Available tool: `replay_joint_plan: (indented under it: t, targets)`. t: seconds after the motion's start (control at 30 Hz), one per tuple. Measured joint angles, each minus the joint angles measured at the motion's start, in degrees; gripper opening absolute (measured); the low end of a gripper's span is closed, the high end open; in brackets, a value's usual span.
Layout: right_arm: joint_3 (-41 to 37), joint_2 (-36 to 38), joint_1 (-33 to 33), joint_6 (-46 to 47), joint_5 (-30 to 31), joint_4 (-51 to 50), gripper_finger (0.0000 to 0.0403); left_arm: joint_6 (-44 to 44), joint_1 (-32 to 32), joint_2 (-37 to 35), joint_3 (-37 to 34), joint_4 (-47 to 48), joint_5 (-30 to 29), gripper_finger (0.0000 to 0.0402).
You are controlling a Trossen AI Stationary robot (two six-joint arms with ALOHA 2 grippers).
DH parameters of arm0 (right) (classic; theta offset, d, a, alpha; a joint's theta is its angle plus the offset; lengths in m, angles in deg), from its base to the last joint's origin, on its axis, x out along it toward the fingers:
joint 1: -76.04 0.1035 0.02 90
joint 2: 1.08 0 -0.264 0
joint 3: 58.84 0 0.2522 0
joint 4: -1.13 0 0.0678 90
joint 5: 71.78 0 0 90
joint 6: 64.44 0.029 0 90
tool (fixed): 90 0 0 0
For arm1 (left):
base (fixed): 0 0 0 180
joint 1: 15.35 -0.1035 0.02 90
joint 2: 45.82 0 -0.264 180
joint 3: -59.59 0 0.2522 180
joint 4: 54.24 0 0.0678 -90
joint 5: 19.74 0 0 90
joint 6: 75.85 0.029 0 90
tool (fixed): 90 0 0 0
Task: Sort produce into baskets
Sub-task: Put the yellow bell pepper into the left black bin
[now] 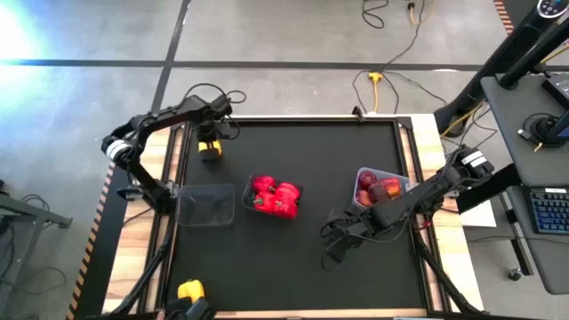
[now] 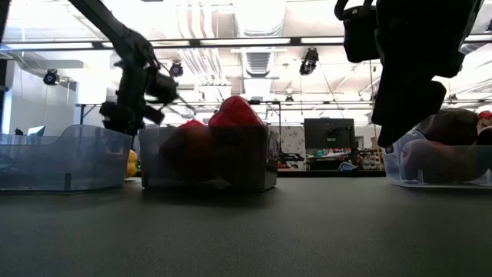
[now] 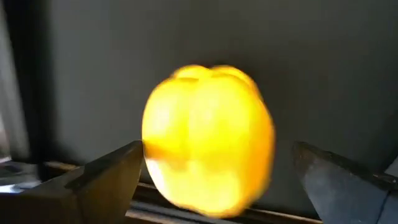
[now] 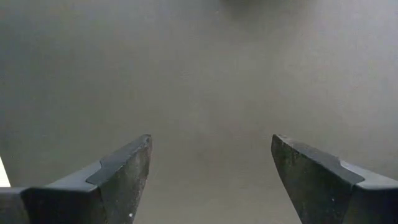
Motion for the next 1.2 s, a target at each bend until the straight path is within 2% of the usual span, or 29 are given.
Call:
replay_joint_plan:
  t: [0.2, 0.33, 0.43, 0.63, 0.8, 0.97, 1.07, 1.2]
  targets:
    - [0.00, -0.01, 0.27, 0.74, 0.58, 0.00, 0.0320, -1.66, 0.00, 6.84, -0.32, 0.91, -2.43, 0.0391]
    - [0.00, -0.01, 0.26, -1.05, 1.61, -0.02, 0.0320, -2.94, -0.09, 8.87, -0.32, 0.59, -2.37, 0.0384]
    - [0.00, -0.01, -0.11, -2.98, 2.55, -0.02, 0.0320, -4.01, -0.06, 9.09, -0.49, 0.18, -2.32, 0.0363]
    - [0.00, -0.01, -2.23, -5.93, 4.66, -0.04, 0.0320, -7.20, -0.13, 8.03, -0.62, 0.28, -2.14, 0.0298]
    - [-0.02, 0.10, -3.98, -8.39, 4.67, -0.09, 0.0317, -11.98, 1.02, 0.69, 0.17, 3.33, 3.05, 0.0289]
    - [-0.09, 0.12, -6.45, -15.24, 4.56, -0.07, 0.0309, -19.79, 4.81, -12.53, 0.21, 5.48, 11.84, 0.0289]
    - [-0.09, 0.42, -8.48, -18.63, 4.55, -0.03, 0.0304, -26.57, 10.14, -20.86, 0.21, 8.35, 14.75, 0.0289]
    - [-0.09, 0.49, -11.23, -21.99, 4.51, -0.03, 0.0301, -37.64, 20.76, -29.32, 0.21, 14.77, 16.56, 0.0289]
